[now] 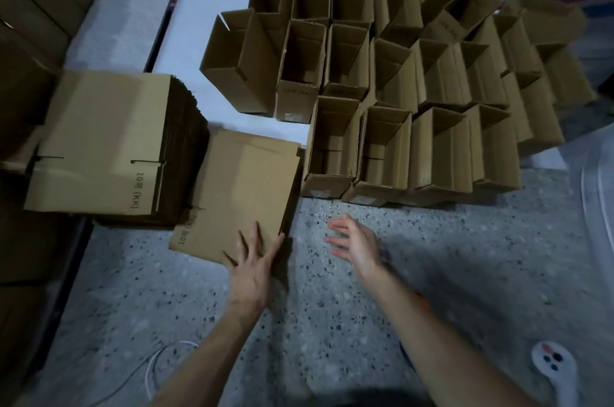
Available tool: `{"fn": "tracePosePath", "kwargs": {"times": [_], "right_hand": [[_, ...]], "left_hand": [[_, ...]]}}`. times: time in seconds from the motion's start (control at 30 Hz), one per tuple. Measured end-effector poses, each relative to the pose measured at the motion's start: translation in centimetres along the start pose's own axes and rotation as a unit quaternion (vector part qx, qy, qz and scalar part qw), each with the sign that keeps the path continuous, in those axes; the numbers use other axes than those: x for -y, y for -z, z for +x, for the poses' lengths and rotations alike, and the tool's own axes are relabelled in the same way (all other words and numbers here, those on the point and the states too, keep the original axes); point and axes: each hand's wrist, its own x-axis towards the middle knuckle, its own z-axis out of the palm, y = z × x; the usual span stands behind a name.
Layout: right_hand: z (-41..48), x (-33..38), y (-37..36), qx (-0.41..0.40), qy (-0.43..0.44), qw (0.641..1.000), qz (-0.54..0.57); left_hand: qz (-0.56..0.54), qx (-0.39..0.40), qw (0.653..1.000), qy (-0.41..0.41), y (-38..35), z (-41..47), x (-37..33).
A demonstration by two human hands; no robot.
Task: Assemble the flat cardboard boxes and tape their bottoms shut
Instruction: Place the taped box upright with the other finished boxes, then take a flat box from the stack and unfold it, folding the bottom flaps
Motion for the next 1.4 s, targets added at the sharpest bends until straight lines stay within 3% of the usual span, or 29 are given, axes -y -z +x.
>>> {"fn": "tracePosePath", "kwargs": {"times": [0.1, 0.27, 0.37, 0.47, 0.6, 0.67, 0.73, 0.97, 1.07, 1.17, 1.23, 1.3, 1.4], "right_hand": [[-1.1, -1.3, 0.8, -0.001, 0.0, 1.0, -0.001], [-2.6, -2.8, 2.1, -0.004, -0.001, 1.0, 0.013], [-3.7, -3.3, 2.6, -0.005, 0.009, 0.999, 0.035], [-4.7, -3.1, 2.9, -0.016, 0.017, 0.998, 0.051], [-6.2, -2.8, 3.6, -0.024, 0.049, 0.997, 0.055], [-7.1, -2.6, 3.9, -0.021, 0.069, 0.995, 0.063], [-8.0, -2.2, 4.1, -0.013, 0.103, 0.993, 0.058], [-12.3, -2.0, 5.2, 0.039, 0.279, 0.958, -0.048], [-13.5, -3.3, 5.9, 0.03, 0.34, 0.934, -0.103], [-13.5, -5.6, 7.0, -0.092, 0.395, 0.903, -0.142], [-13.1, -7.6, 7.5, -0.14, 0.412, 0.879, -0.194], [-13.1, -9.4, 7.9, -0.144, 0.371, 0.885, -0.243], [-12.4, -11.0, 8.4, -0.151, 0.319, 0.893, -0.278]], "left_hand": [[0.023, -0.009, 1.0, -0.016, -0.1, -1.0, 0.3], [-0.037, -0.063, 0.997, -0.01, 2.8, -3.8, -0.7], [-0.109, -0.181, 0.977, 0.005, 5.4, -6.1, -1.5], [-0.232, -0.338, 0.911, 0.036, 7.9, -8.1, -1.2], [-0.335, -0.528, 0.776, 0.083, 11.8, -10.4, 0.0], [-0.356, -0.606, 0.71, 0.053, 13.4, -12.0, 0.6], [-0.367, -0.634, 0.68, 0.019, 14.4, -14.0, 0.9], [-0.413, -0.605, 0.678, -0.064, 13.1, -19.2, 0.9], [-0.513, -0.499, 0.695, -0.062, 10.9, -18.8, -0.9], [-0.609, -0.372, 0.701, -0.01, 8.2, -16.6, -2.7], [-0.603, -0.277, 0.748, 0.021, 5.9, -14.7, -3.5], [-0.561, -0.193, 0.804, 0.048, 3.2, -13.4, -4.2], [-0.536, -0.191, 0.821, 0.044, 1.6, -12.4, -5.3]]}}
